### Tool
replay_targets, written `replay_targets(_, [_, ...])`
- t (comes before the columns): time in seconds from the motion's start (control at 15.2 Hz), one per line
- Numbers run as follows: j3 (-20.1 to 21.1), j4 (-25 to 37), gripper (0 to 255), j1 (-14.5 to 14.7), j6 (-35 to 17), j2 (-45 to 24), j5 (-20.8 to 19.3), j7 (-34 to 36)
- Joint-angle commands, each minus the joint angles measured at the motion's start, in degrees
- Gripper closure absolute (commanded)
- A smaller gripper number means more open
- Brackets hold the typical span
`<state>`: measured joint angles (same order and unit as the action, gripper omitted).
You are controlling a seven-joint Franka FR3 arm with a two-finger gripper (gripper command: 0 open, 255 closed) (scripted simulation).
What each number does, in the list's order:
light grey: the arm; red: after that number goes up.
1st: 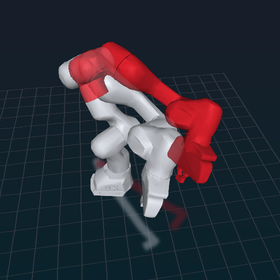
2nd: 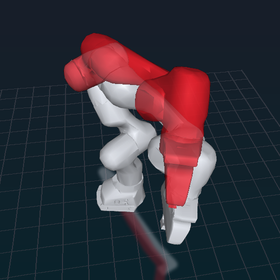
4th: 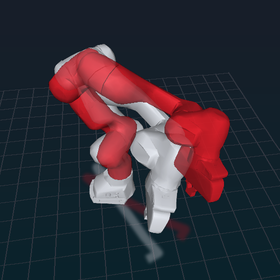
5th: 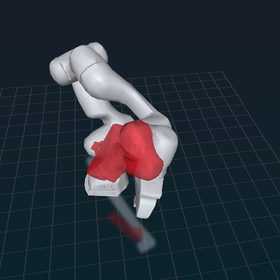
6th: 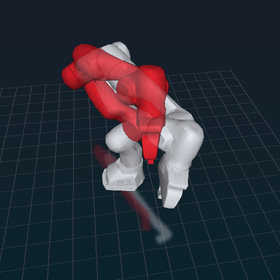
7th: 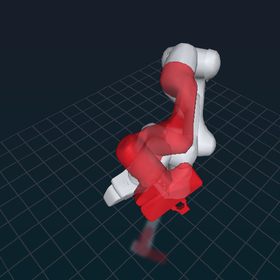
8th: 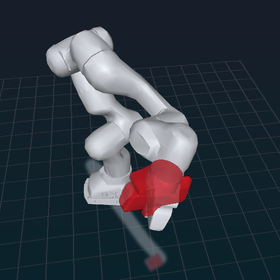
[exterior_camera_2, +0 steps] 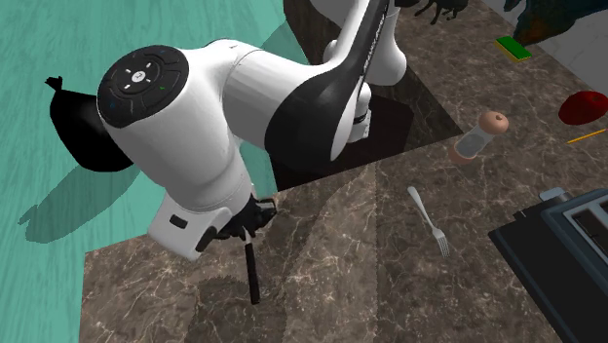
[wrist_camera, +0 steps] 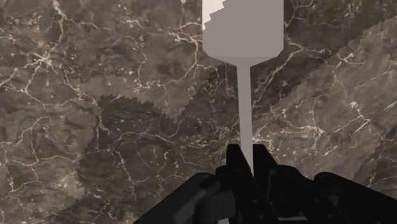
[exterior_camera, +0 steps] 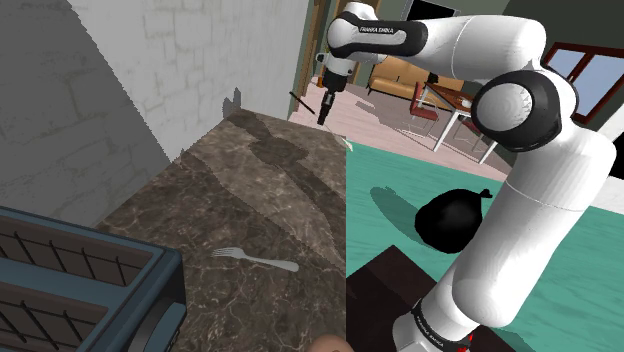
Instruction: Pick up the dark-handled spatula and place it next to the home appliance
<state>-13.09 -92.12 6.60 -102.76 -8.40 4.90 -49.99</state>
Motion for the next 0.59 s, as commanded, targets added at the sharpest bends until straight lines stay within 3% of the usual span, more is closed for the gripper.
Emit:
replay_targets(0.0, [0.0,1.7,255,0.0,1.7,0.0,0.0,0.1])
replay_targets(0.53, [-0.1,9.2,255,-0.3,8.3,-1.0,0.2,0.3])
